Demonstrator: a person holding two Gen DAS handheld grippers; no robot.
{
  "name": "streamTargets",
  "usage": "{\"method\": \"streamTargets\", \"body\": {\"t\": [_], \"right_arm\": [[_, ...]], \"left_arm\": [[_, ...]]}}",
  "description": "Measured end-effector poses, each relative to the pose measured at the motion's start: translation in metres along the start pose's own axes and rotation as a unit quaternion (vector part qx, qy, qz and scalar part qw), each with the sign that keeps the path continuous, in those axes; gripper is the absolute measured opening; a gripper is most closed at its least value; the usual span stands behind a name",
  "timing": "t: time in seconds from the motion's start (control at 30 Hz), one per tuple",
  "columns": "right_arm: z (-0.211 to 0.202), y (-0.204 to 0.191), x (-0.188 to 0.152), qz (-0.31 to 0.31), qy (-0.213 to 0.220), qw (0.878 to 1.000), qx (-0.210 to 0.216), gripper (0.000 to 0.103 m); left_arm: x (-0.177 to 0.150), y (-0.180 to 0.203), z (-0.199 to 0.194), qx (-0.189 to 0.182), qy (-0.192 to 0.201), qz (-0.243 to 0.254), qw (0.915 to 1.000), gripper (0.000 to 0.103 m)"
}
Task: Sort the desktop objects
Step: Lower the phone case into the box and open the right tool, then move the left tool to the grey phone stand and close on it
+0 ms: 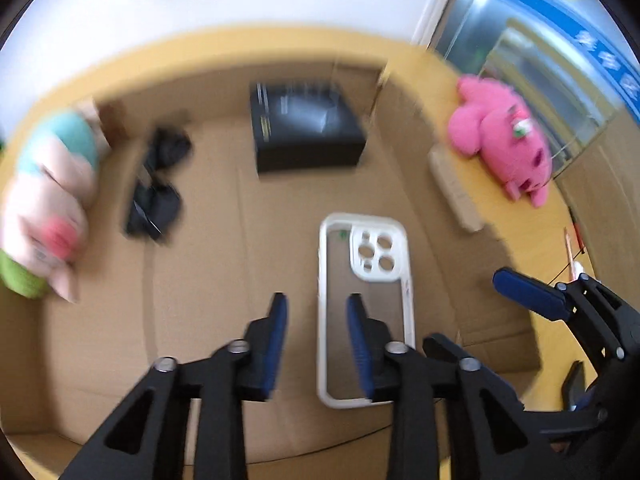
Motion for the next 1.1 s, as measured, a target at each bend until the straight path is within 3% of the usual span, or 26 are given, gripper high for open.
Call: {"method": "streamTargets", "body": {"t": [0.1,0.17,0.3,0.37,0.63,0.8,1.1], "right_arm": [[-0.033,-0.006,-0.005,0.015,0.046,0.999,0.008,0.07],[-0.057,-0.012,-0.011,0.026,0.083,0.996,0.005,0.08],[-0.083,-0.03,-0.023,0.039,0.129,0.991,0.019,0.08],[-0.087,-0.039,-0.031,0.051,0.141,0.988,0.036,0.08],[-0.097,-0.073,-0.056,0.049,0.145,0.987,0.045,0.08],[-0.102,-0.078,-0.066,0.06,0.145,0.987,0.042,0.08],[-0.113,-0.08,-0.084,0.076,0.145,0.986,0.036,0.08]], "left_arm": [[-0.002,-0.004,-0.057,0.023,0.09,0.03,0.9952,0.068],[-0.009,-0.016,-0.098,0.047,0.152,0.037,0.9865,0.078],[-0.043,-0.042,-0.171,0.136,0.266,0.028,0.9538,0.092],[-0.068,-0.052,-0.198,0.14,0.309,0.021,0.9404,0.096],[-0.12,-0.073,-0.213,0.167,0.287,-0.009,0.9432,0.096],[-0.133,-0.064,-0.219,0.178,0.29,0.012,0.9404,0.096],[-0.149,-0.06,-0.219,0.181,0.278,0.018,0.9433,0.096]]}}
Point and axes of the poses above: each gripper's, at about its wrist camera, not at the fingertips, and z roughly the way its jaws point, y to its right, x to its top, the point moved 5 cm from there along z, roughly the way its jaws point, and after that the axes turned 4 degrees about z, right-handed, at the moved point
